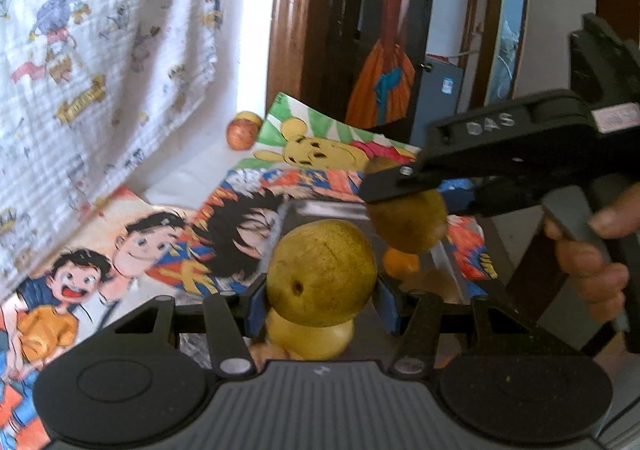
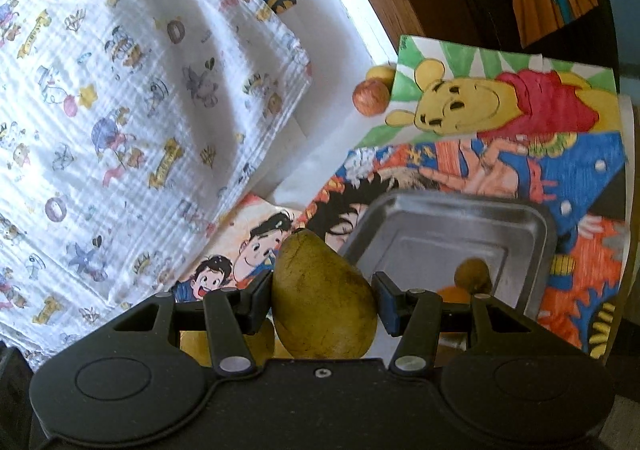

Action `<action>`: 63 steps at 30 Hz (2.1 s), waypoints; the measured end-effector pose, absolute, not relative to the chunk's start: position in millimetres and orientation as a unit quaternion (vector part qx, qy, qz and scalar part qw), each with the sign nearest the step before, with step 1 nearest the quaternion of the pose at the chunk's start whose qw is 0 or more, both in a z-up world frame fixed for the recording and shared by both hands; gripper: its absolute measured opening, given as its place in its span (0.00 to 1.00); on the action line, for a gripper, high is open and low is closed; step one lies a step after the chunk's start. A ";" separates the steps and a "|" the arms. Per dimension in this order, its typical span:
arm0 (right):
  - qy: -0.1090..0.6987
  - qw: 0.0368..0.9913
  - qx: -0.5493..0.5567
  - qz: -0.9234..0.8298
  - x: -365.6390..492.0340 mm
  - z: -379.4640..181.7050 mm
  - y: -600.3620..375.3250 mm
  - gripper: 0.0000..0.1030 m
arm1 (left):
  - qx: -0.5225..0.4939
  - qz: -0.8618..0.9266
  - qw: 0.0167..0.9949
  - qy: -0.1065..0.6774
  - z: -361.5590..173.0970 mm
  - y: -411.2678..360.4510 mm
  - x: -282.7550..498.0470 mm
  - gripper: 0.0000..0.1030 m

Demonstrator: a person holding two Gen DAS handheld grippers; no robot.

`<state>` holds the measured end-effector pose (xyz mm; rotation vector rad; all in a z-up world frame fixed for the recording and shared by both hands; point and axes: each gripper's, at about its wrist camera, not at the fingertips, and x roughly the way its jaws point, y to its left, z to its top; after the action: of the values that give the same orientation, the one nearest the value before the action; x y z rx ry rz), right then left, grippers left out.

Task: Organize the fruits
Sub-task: 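Carry both pears over the metal tray with both tools, then lower and open both grippers, releasing the pears onto the tray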

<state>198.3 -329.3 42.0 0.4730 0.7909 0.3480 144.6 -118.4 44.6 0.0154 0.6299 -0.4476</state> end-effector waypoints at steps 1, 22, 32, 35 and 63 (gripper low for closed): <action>0.381 0.880 0.229 0.166 197.5 39.6 -329.1 0.54 | 0.007 -0.220 0.925 0.309 43.1 -119.6 142.7 0.57; 0.389 0.881 0.234 0.134 201.3 4.0 -333.5 0.54 | 0.012 -0.243 0.908 0.341 21.4 -135.0 112.2 0.57; 0.384 0.888 0.216 0.135 206.3 -0.7 -325.8 0.54 | -0.013 -0.241 0.895 0.374 9.9 -138.6 111.5 0.57; 0.386 0.886 0.217 0.134 209.4 -4.6 -324.7 0.54 | -0.028 -0.238 0.890 0.388 3.1 -135.1 113.7 0.57; 0.403 0.878 0.219 0.134 214.5 -18.7 -317.8 0.54 | -0.059 -0.212 0.887 0.407 -5.8 -135.3 121.4 0.58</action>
<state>214.5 -317.8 -18.7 0.4573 0.8401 0.2801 121.4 -135.3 -5.8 -0.1230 0.8463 -0.4400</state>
